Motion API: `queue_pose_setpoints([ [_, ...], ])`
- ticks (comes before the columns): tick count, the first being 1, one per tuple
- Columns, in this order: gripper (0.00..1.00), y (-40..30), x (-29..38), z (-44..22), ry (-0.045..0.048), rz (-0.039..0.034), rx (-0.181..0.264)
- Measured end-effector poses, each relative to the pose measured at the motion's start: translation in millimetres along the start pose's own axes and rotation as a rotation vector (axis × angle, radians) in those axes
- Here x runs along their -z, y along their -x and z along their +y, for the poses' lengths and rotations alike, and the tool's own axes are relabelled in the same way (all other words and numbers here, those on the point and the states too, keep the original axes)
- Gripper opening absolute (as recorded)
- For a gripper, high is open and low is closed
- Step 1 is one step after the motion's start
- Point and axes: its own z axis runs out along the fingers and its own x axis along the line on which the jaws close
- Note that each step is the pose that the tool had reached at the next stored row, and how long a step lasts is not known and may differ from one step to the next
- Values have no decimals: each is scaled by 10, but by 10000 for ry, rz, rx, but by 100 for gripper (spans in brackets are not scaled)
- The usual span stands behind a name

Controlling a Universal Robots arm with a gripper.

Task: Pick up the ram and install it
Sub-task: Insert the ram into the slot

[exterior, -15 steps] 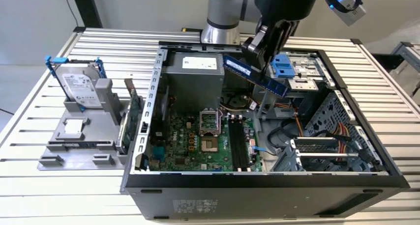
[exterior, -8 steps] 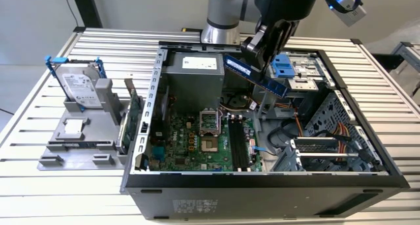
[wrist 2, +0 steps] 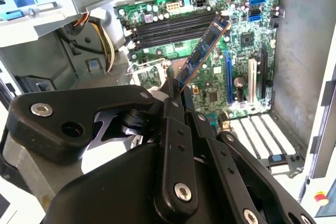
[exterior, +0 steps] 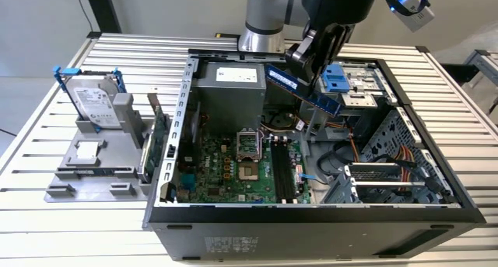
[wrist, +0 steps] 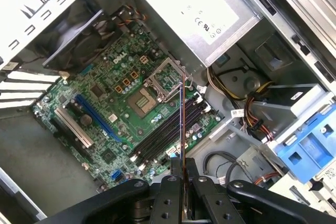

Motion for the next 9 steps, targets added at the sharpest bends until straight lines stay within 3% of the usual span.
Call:
queue_pose_setpoints([
  [9,0,0,0,0,0,-2,-138],
])
